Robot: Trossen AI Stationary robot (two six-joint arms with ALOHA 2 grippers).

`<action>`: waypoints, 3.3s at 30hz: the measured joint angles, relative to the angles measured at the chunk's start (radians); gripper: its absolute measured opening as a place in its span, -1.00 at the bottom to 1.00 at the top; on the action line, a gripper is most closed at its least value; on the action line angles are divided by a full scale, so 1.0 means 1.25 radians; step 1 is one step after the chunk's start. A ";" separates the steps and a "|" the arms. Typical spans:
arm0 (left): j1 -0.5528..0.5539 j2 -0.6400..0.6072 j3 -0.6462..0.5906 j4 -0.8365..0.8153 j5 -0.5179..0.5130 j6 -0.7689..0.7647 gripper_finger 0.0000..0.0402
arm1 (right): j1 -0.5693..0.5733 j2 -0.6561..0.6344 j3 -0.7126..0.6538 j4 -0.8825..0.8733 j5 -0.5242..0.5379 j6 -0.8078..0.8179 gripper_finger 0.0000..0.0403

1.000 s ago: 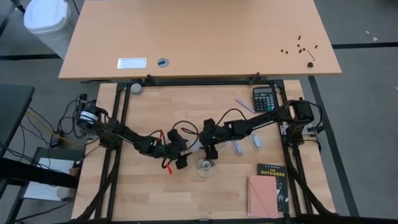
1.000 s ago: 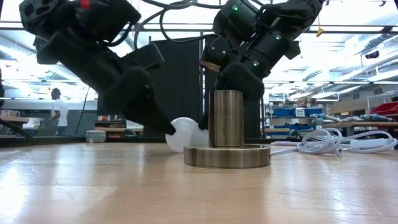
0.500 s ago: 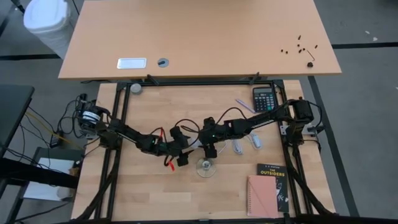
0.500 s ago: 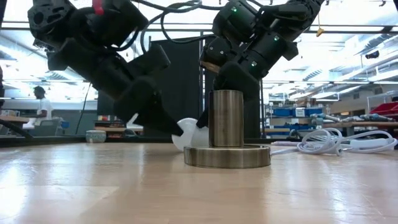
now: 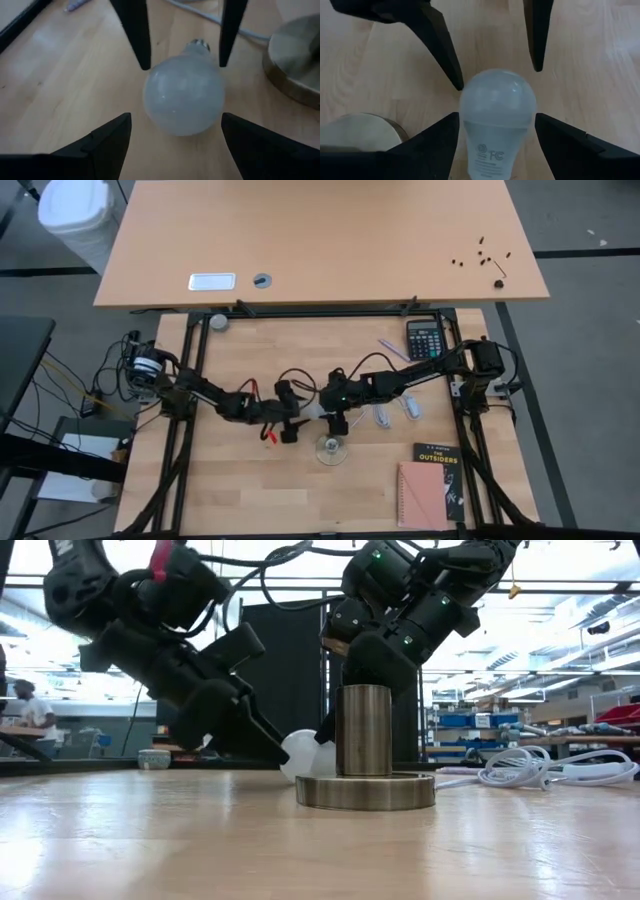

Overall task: Screw lightbulb
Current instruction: Insert the light bulb into the lamp

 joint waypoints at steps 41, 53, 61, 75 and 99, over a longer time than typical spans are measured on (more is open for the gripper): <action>0.005 0.000 -0.028 0.051 0.060 -0.122 0.58 | 0.034 -0.002 0.000 -0.194 0.028 0.098 0.34; 0.005 0.000 -0.028 0.055 0.098 -0.079 0.58 | 0.034 0.000 0.000 -0.158 0.052 0.077 -0.02; 0.001 0.000 -0.028 0.055 0.100 -0.084 0.58 | 0.036 0.000 0.000 -0.148 0.049 0.077 -0.18; 0.001 0.000 -0.028 0.068 0.084 -0.035 0.74 | 0.036 0.001 -0.001 -0.124 0.048 0.077 -0.38; 0.006 0.121 0.038 0.106 0.039 0.046 0.68 | 0.035 0.001 -0.001 -0.076 0.037 0.086 -0.39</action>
